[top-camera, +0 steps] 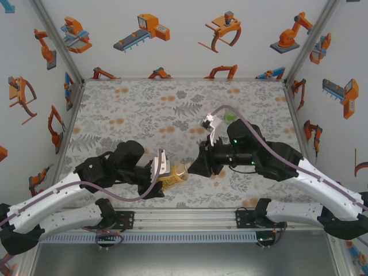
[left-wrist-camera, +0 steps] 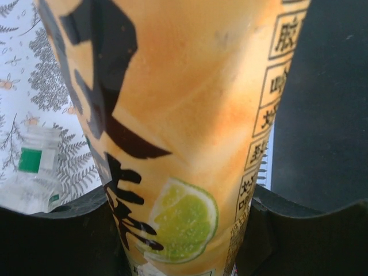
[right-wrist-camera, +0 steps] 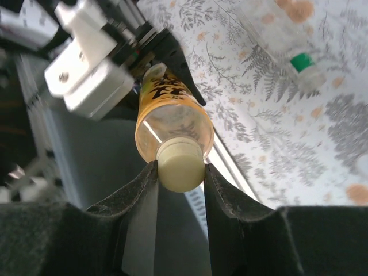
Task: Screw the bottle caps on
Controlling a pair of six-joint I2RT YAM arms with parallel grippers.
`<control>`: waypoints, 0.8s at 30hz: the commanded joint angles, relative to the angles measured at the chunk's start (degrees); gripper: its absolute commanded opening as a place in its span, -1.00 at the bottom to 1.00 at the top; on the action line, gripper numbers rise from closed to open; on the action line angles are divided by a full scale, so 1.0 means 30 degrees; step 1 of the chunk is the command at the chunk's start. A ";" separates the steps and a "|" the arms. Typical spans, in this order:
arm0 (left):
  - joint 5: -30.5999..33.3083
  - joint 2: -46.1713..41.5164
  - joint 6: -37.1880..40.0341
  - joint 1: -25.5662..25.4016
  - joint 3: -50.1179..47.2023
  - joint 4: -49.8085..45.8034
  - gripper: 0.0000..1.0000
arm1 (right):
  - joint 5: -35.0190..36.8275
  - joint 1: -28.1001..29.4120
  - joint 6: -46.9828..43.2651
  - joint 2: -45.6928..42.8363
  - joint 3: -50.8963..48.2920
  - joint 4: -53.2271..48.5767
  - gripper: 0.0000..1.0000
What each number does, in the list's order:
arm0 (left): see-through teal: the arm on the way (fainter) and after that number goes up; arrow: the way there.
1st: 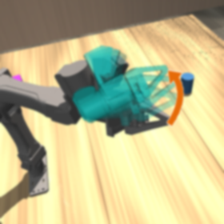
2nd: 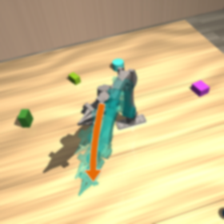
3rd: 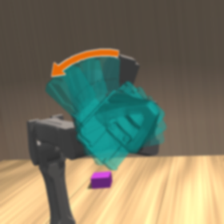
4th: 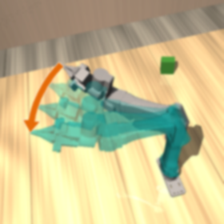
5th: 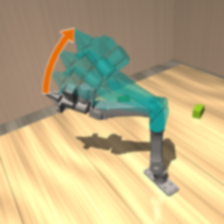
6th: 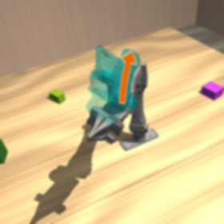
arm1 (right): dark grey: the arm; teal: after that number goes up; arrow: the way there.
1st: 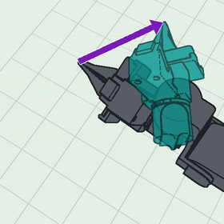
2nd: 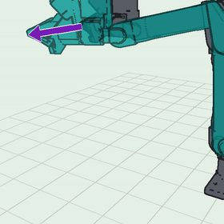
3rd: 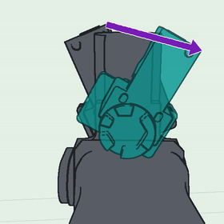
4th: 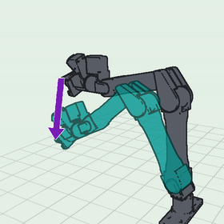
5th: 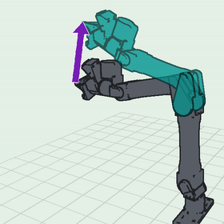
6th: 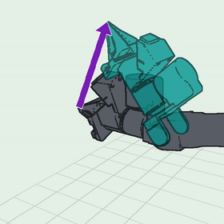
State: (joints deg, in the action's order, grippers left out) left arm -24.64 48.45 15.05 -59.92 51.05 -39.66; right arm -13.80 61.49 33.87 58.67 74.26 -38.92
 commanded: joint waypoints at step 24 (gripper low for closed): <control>0.0060 -0.0364 0.0611 -0.0036 0.0291 0.2380 -1.00 | 0.4551 0.0060 0.5107 -0.2663 -0.0886 0.0983 0.33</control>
State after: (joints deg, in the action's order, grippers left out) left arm -22.31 48.18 15.70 -59.96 51.03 -34.83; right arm -2.44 61.39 61.78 52.97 68.73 -35.73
